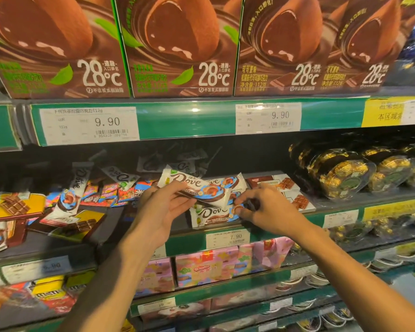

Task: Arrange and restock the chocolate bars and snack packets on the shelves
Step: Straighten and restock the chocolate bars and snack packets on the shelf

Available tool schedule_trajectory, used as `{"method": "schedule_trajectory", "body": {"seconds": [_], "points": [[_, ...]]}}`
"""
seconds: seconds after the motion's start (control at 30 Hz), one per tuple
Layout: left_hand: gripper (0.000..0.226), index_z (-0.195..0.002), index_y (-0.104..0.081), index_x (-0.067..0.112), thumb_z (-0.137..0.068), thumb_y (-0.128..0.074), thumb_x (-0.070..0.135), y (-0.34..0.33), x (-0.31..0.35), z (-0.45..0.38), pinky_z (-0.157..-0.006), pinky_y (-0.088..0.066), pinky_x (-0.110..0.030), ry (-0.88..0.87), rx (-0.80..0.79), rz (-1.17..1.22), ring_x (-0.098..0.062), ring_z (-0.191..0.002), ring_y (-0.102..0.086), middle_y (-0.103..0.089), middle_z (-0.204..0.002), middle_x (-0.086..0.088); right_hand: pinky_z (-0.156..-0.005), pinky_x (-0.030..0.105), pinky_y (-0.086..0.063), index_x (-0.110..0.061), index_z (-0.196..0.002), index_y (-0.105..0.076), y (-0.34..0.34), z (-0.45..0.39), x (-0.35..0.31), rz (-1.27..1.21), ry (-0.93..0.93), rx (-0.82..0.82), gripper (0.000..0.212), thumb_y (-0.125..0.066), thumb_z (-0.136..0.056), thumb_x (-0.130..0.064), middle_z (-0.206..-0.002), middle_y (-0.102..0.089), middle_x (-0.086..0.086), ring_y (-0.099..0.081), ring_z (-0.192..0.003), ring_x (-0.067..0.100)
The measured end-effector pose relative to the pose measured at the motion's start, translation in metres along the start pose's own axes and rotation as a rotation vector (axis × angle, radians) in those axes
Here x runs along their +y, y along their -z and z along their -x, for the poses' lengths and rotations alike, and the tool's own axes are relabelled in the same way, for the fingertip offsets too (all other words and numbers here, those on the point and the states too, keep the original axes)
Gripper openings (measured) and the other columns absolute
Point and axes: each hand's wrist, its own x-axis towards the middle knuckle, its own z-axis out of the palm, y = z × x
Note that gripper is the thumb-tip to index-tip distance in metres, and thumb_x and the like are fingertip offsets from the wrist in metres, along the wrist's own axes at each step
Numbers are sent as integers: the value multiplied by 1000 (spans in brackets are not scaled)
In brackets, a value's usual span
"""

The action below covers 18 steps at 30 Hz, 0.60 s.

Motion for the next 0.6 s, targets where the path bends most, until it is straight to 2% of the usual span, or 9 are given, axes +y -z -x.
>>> {"method": "schedule_trajectory", "body": {"seconds": [0.07,0.1,0.17,0.23,0.33,0.4,0.5,0.6], "points": [[40,-123,-55,-9,-87,-67,4,-3,-1,1,-72,-61,-33,12,-3,7,-27,-86,-74,-74,-93,-17,-92,33,-47,-30,-117,-68,-1,-3,1,-22,-6,19,35,-74,-84,-38,-111,-64,-2,-54,-106,15],[42,-124,-54,-9,-86,-67,4,-5,-1,1,-73,-61,-33,16,-5,11,-28,-87,-74,-74,-95,-18,-92,37,-52,-29,-121,-64,1,-4,0,-139,-36,19,39,-75,-83,-31,-112,-64,-4,-57,-106,14],[48,-128,-50,-7,-85,-67,2,-8,-2,1,-73,-61,-34,23,-12,34,-30,-89,-73,-73,-97,-20,-89,39,-57,-25,-124,-55,8,-3,-5,-542,-85,-21,44,-72,-85,-15,-113,-65,-5,-64,-102,13],[53,-131,-46,-6,-84,-68,0,-12,-3,3,-74,-61,-35,36,-26,67,-32,-89,-73,-73,-97,-21,-89,35,-57,-25,-126,-52,16,-2,-14,-815,-92,-50,44,-69,-87,-13,-112,-68,0,-69,-99,11],[45,-127,-50,-7,-85,-67,-2,-20,-9,10,-74,-61,-34,48,-70,70,-32,-88,-73,-74,-95,-19,-83,36,-58,-26,-120,-56,18,-8,-28,-879,-132,-10,38,-74,-87,-27,-97,-75,3,-74,-87,16],[33,-117,-58,-5,-87,-67,0,-23,-12,16,-76,-61,-33,25,-96,34,-30,-90,-73,-74,-98,-18,-82,42,-60,-20,-110,-64,16,-13,-33,-887,-122,5,24,-73,-88,-22,-91,-75,9,-74,-87,22],[25,-110,-65,4,-87,-70,10,-13,-9,23,-81,-60,-33,-86,-111,-181,-27,-90,-73,-74,-100,-14,-83,41,-60,-14,-97,-72,17,-19,-28,-848,-101,34,7,-70,-90,-14,-90,-75,10,-72,-91,25],[23,-110,-65,11,-88,-71,14,8,4,21,-72,-61,-32,-243,20,-453,-20,-83,-72,-72,-96,-11,-87,42,-59,-12,-93,-73,19,-29,-16,-810,-117,12,7,-67,-91,-8,-92,-75,12,-72,-93,25]]}}
